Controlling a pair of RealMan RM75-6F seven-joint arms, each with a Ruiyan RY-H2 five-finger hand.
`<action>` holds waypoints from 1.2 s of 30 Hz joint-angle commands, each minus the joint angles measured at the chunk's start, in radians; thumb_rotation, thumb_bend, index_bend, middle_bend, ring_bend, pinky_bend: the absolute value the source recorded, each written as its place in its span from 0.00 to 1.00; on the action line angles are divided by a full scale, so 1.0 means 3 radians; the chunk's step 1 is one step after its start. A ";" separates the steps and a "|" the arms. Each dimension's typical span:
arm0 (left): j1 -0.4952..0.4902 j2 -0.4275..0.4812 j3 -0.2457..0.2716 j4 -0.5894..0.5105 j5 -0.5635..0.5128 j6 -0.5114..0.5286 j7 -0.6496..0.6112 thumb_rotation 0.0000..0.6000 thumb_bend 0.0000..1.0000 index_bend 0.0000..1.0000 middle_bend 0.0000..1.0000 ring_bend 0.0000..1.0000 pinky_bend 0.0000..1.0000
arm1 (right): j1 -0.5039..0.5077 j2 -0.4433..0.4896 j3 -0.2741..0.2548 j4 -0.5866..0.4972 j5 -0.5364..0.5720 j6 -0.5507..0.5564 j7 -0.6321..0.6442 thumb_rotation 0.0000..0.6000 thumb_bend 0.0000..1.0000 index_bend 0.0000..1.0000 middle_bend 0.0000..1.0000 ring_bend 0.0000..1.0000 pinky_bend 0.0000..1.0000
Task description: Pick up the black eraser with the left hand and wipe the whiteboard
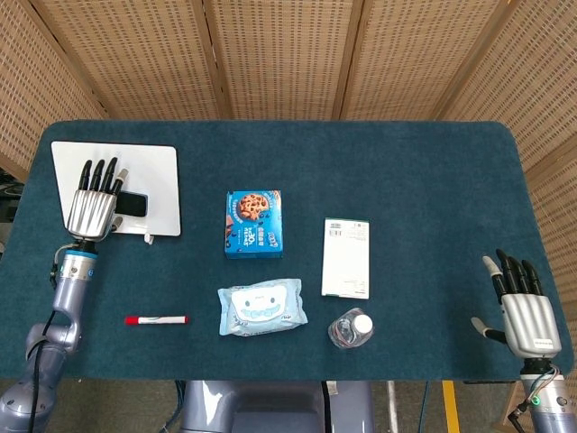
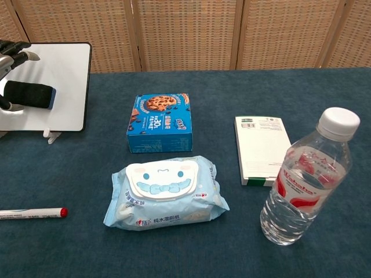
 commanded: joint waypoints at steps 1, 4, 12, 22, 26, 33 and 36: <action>0.0110 0.0071 0.0078 -0.0091 0.0083 0.0199 -0.0175 1.00 0.14 0.02 0.00 0.00 0.00 | -0.0002 0.0006 0.0001 -0.0001 -0.0002 0.0005 0.0014 1.00 0.18 0.03 0.00 0.00 0.00; 0.0215 0.0155 0.0136 -0.0185 0.0157 0.0496 -0.0370 1.00 0.13 0.01 0.00 0.00 0.00 | -0.0004 0.0010 -0.0001 -0.0008 -0.0008 0.0008 0.0023 1.00 0.18 0.03 0.00 0.00 0.00; 0.0509 0.0736 0.0217 -0.1183 0.0300 0.1219 -0.0840 1.00 0.12 0.00 0.00 0.00 0.00 | -0.0022 0.0038 -0.0010 -0.0040 -0.0055 0.0055 0.0050 1.00 0.18 0.03 0.00 0.00 0.00; 0.1055 0.2072 0.0472 -0.4263 0.0135 0.1214 0.0646 1.00 0.10 0.00 0.00 0.00 0.00 | -0.0007 0.0130 -0.0014 -0.0021 -0.0013 -0.0030 0.0129 1.00 0.16 0.03 0.00 0.00 0.00; 0.1167 0.2204 0.0552 -0.4603 0.0080 0.1168 0.0844 1.00 0.10 0.00 0.00 0.00 0.00 | -0.0003 0.0132 -0.0006 -0.0007 0.0000 -0.0036 0.0128 1.00 0.16 0.03 0.00 0.00 0.00; 0.1299 0.2161 0.0568 -0.4584 0.0063 0.1155 0.0972 1.00 0.11 0.00 0.00 0.00 0.00 | 0.0003 0.0126 0.0003 -0.0007 0.0029 -0.0051 0.0106 1.00 0.16 0.03 0.00 0.00 0.00; 0.1340 0.2164 0.0572 -0.4559 0.0082 0.1152 0.1021 1.00 0.11 0.00 0.00 0.00 0.00 | 0.0006 0.0126 0.0006 -0.0005 0.0041 -0.0062 0.0119 1.00 0.16 0.03 0.00 0.00 0.00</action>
